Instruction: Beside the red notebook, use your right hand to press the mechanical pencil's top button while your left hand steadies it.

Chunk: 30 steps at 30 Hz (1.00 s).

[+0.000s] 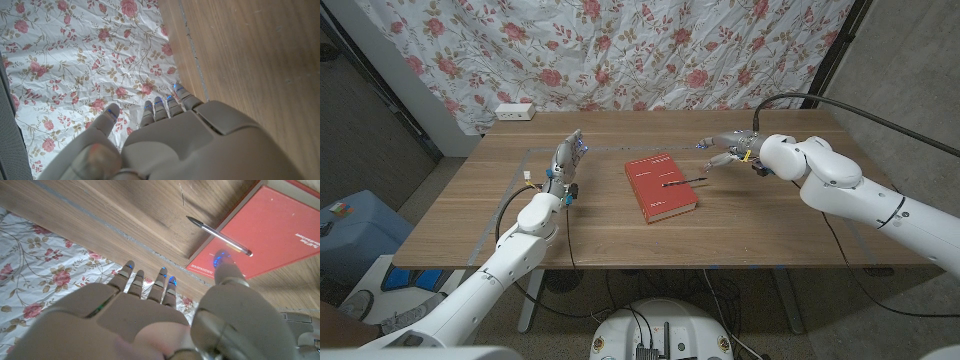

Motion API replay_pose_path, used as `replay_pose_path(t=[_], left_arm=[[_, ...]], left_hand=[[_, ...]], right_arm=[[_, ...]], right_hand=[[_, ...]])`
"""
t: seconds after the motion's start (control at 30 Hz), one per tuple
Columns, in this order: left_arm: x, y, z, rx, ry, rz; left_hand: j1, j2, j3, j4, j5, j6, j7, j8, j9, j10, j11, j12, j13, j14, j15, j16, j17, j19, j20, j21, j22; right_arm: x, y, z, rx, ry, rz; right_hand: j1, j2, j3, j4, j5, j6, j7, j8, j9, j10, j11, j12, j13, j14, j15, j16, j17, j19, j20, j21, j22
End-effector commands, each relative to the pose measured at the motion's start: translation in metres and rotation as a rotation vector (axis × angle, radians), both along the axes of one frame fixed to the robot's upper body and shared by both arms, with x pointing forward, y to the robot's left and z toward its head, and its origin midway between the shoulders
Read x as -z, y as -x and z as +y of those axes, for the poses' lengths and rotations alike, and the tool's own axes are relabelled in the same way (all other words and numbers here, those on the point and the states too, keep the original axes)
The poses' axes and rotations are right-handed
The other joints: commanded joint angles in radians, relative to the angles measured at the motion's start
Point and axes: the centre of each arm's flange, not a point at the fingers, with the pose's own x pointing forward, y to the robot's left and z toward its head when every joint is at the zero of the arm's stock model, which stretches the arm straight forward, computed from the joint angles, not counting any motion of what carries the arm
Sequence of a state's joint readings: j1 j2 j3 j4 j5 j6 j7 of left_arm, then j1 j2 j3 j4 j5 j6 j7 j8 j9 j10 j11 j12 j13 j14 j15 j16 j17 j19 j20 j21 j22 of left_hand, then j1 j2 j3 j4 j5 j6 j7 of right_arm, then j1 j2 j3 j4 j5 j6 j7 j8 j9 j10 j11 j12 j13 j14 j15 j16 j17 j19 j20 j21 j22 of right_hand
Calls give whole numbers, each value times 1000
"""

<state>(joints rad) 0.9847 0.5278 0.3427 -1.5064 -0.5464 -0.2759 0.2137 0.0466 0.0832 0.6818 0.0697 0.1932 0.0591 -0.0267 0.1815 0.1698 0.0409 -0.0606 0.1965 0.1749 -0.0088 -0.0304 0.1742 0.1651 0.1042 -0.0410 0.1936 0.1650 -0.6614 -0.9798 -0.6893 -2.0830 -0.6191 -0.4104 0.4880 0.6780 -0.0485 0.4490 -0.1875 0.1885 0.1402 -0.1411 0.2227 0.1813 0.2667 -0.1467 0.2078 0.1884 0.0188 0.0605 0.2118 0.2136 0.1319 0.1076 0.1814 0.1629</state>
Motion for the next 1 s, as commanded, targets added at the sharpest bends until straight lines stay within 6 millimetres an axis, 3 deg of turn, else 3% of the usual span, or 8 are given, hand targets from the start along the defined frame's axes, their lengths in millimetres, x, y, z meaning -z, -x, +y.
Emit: replay_pose_path(t=[0.03, 0.23, 0.63, 1.0], left_arm=[[4, -1, 0, 2, 3, 11], [5, -1, 0, 4, 4, 15], [7, -4, 1, 5, 6, 34], [13, -6, 1, -1, 16, 49]], left_hand=[[-10, 69, 8, -1, 3, 10, -1, 2, 3, 8, 0, 0, 1, 10, -34, 4, 5, 8, 2, 3, 6], [-11, 70, 9, -1, 3, 10, -2, 2, 3, 8, 0, -1, 1, 10, -34, 4, 5, 9, 2, 2, 6], [-13, 70, 12, 0, 3, 11, -1, 1, 3, 9, -1, -1, 1, 13, -32, 4, 5, 11, 5, 2, 6], [-15, 70, 13, 1, 2, 13, 0, 1, 3, 11, -2, -2, 1, 16, -32, 5, 5, 14, 7, 2, 6]], right_arm=[[5, -5, 16, 39, 79, 17], [10, -11, 20, 42, 106, 23], [18, -18, 31, 64, 153, 2], [28, -25, 38, 73, 178, 4]], right_hand=[[26, -8, 12, 0, -4, 32, 9, 15, 3, 23, -4, 8, 2, 12, -3, 10, -2, 12, -5, 6, 3], [43, -17, 14, 5, -8, 64, 26, 20, 2, 38, -8, 8, 1, 32, -8, 16, -6, 22, -9, 8, 3], [105, -18, 30, 7, -5, 157, 12, 37, 4, 93, -27, 12, 0, 94, -31, 32, -12, 65, -28, 15, 3], [118, -25, 27, 15, -9, 201, 0, 42, 5, 138, -29, 17, 0, 127, -47, 39, -14, 84, -33, 15, 4]])
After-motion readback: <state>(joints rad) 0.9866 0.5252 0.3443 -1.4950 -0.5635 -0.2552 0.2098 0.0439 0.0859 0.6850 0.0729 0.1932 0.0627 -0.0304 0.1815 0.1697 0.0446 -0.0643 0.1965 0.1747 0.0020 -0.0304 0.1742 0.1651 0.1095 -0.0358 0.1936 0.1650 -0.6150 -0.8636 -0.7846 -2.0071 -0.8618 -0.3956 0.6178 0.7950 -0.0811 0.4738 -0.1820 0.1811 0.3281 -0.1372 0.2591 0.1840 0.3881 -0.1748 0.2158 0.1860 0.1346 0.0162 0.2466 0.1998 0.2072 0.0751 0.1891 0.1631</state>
